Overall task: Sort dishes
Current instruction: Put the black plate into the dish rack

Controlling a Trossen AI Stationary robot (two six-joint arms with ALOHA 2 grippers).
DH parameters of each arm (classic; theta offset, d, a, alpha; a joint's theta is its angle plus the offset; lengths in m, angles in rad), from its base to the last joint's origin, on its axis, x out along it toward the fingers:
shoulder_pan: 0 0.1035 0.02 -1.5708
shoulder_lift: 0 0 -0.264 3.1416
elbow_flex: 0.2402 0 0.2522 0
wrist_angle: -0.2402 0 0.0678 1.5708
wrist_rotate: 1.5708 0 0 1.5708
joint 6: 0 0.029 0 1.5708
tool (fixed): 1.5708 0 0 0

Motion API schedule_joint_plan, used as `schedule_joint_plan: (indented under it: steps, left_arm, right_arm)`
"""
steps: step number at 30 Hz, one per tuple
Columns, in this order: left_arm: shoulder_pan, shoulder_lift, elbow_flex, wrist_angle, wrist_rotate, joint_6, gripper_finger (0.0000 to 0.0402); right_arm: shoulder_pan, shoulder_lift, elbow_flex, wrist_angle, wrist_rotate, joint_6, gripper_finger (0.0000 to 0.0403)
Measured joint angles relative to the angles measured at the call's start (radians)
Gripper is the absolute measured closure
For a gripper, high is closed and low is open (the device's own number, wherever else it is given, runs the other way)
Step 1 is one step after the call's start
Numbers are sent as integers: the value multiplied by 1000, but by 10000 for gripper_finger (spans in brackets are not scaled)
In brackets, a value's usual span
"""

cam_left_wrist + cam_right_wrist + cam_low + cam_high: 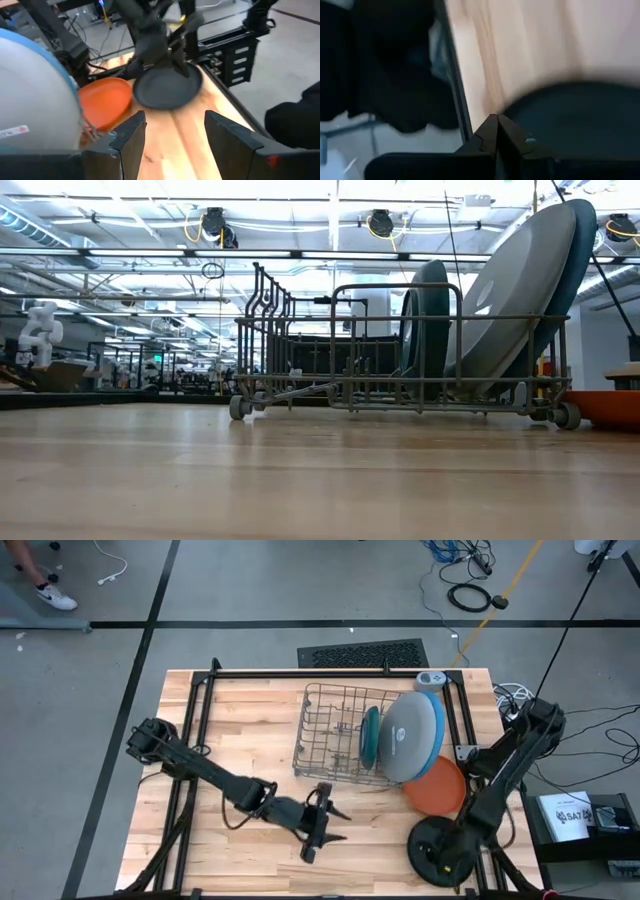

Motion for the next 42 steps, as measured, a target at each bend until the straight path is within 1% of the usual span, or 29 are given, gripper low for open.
schedule_joint_plan:
  steps: [2, 3, 6, 8, 10, 13, 14, 17, 23, 26, 31, 38, 42]
  left_arm:
    - [-31, 0, 0, -14, -28, -22, 197]
    - [-47, 0, 0, -21, -45, -21, 197]
    - [-81, 0, 0, -28, -106, -2, 197]
    - [-98, 0, 0, -27, -138, 2, 197]
    - [-107, 0, 0, -26, -145, 1, 197]
    - [-119, 0, 0, -22, -147, -3, 197]
    - [-122, 0, 0, -22, -150, -13, 197]
    - [-132, 0, 0, -22, -156, -25, 197]
    - [-157, 0, 0, -23, -162, -25, 197]
    - [-168, 0, 0, -23, -169, -25, 197]
    - [-173, 0, 0, -25, -184, -25, 197]
    - [-172, 0, 0, -28, -185, -24, 197]
    - [-172, 0, 0, -30, -185, -24, 197]
  right_arm:
    - [12, 51, 0, 1, -79, 91, 403]
    - [17, 72, 0, 4, -102, 125, 403]
    - [25, 113, -2, 35, -117, 199, 403]
    - [23, 121, -2, 102, -131, 210, 403]
    - [23, 119, -1, 157, -114, 199, 401]
    - [21, 113, -1, 211, -31, 147, 384]
    - [21, 112, 0, 216, -11, 137, 375]
    - [19, 111, 0, 201, 2, 137, 337]
    - [-8, 111, 0, 129, -2, 210, 236]
    - [-28, 111, 0, 118, -4, 230, 208]
    - [-64, 117, 0, 96, -8, 237, 198]
    - [-96, 118, 0, -33, -14, 320, 198]
    - [-105, 119, 0, -70, -34, 339, 205]
